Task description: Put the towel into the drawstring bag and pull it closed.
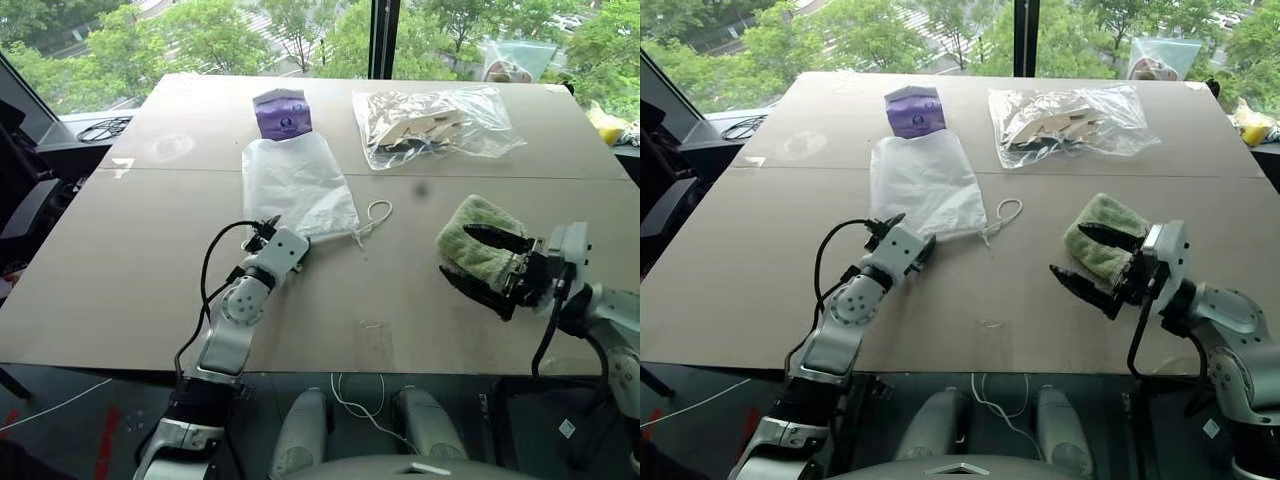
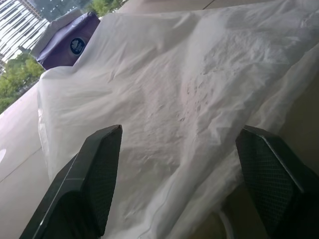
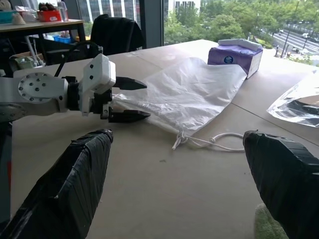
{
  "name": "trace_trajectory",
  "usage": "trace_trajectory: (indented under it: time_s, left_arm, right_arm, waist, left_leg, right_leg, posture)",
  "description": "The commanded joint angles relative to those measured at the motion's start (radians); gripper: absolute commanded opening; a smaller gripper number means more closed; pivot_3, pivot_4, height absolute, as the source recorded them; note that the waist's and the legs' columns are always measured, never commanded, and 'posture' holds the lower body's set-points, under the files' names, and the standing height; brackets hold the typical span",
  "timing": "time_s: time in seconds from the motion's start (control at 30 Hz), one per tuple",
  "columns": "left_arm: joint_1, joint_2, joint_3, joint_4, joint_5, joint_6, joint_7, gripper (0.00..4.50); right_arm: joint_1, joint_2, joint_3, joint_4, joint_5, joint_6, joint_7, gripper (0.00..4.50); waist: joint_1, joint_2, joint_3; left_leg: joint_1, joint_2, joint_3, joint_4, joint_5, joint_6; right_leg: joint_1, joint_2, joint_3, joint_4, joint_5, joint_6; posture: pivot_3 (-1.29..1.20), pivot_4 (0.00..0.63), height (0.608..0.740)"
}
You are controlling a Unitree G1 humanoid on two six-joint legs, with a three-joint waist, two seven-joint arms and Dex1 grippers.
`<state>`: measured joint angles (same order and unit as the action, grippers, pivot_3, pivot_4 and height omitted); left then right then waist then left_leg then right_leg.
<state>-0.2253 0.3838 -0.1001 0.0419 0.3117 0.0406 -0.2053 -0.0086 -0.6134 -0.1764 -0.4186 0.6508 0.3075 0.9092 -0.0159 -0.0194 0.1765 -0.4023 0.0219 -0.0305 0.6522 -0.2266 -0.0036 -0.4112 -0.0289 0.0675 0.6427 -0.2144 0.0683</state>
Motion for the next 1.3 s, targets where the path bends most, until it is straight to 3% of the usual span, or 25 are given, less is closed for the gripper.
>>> trace_trajectory:
  time_s: [0.03,0.4,0.5,0.7,0.87,1.07,1.13,1.23,1.3]
  left_arm:
    - [-0.018,0.051,0.036,0.078,0.012,-0.075,0.036,3.62]
    - [-0.097,0.097,0.045,0.235,-0.027,-0.156,0.022,3.62]
    - [-0.136,0.115,0.031,0.264,-0.018,-0.185,0.008,2.83]
    - [-0.164,0.147,0.009,0.288,0.002,-0.235,-0.003,0.05]
    - [-0.171,0.118,0.022,0.245,-0.080,-0.240,-0.066,0.02]
    - [-0.235,-0.045,0.051,0.048,-0.263,0.015,-0.127,0.02]
    - [-0.267,-0.081,0.022,-0.019,-0.250,0.070,-0.120,0.02]
    - [-0.331,-0.094,-0.080,-0.082,-0.050,0.140,-0.045,0.02]
    - [-0.351,-0.084,-0.105,-0.105,-0.026,0.162,-0.069,0.02]
  right_arm:
    - [-0.009,0.002,-0.003,-0.025,0.010,-0.008,0.003,4.50]
    - [-0.004,0.021,-0.001,-0.027,0.001,-0.019,-0.014,4.50]
    - [-0.002,0.027,0.001,-0.030,-0.004,-0.020,-0.019,4.50]
    - [-0.002,0.036,0.001,-0.029,-0.012,-0.024,-0.028,4.50]
    - [-0.009,0.044,-0.003,-0.020,-0.027,-0.034,-0.037,4.50]
    - [-0.016,0.023,-0.017,-0.007,-0.078,-0.041,-0.061,4.50]
    - [-0.026,0.013,-0.013,0.011,-0.153,-0.046,-0.113,4.50]
    - [-0.050,-0.028,0.025,0.024,-0.260,0.062,-0.219,4.50]
    - [-0.058,-0.056,0.055,0.018,-0.301,0.085,-0.224,4.50]
  waist:
    - [-0.001,0.000,0.000]
    - [0.000,0.000,0.000]
    - [0.000,0.000,0.000]
    - [0.005,0.000,0.000]
    - [0.005,0.000,0.000]
    - [0.005,-0.001,0.001]
    - [0.003,-0.001,0.001]
    - [0.003,-0.001,0.000]
    - [0.001,-0.001,0.000]
  left_leg:
    - [0.000,0.000,0.000,0.000,0.000,0.000]
    - [0.002,0.000,0.001,0.000,0.000,0.000]
    - [0.001,0.000,0.001,0.000,0.000,0.000]
    - [0.001,0.000,0.001,-0.001,0.000,0.000]
    - [0.001,0.000,0.002,-0.001,0.000,0.000]
    - [-0.001,0.000,0.001,0.000,0.000,0.000]
    - [-0.001,0.000,0.001,0.000,0.000,0.000]
    - [-0.001,-0.001,0.001,0.000,0.000,0.000]
    - [-0.001,-0.001,0.001,0.000,0.000,0.000]
  right_leg:
    - [0.000,0.000,0.000,0.000,0.000,0.000]
    - [0.001,0.000,0.000,0.001,0.000,0.000]
    - [0.001,0.000,0.000,0.001,0.000,0.000]
    - [0.000,-0.001,0.000,0.000,0.000,0.000]
    - [0.000,-0.001,0.000,0.000,0.000,0.000]
    - [0.000,-0.001,0.000,0.000,0.000,0.000]
    - [0.000,0.000,0.000,0.000,0.001,0.001]
    - [0.000,0.000,0.000,0.000,0.002,0.004]
    - [0.000,0.000,0.001,0.000,0.002,0.004]
  posture:
    - [0.00,0.150,0.740]
    - [0.00,0.150,0.740]
    - [0.00,0.150,0.740]
    - [0.00,0.150,0.740]
    - [0.00,0.150,0.740]
    - [0.00,0.150,0.740]
    - [0.00,0.150,0.740]
    - [0.00,0.150,0.740]
    - [0.00,0.150,0.740]
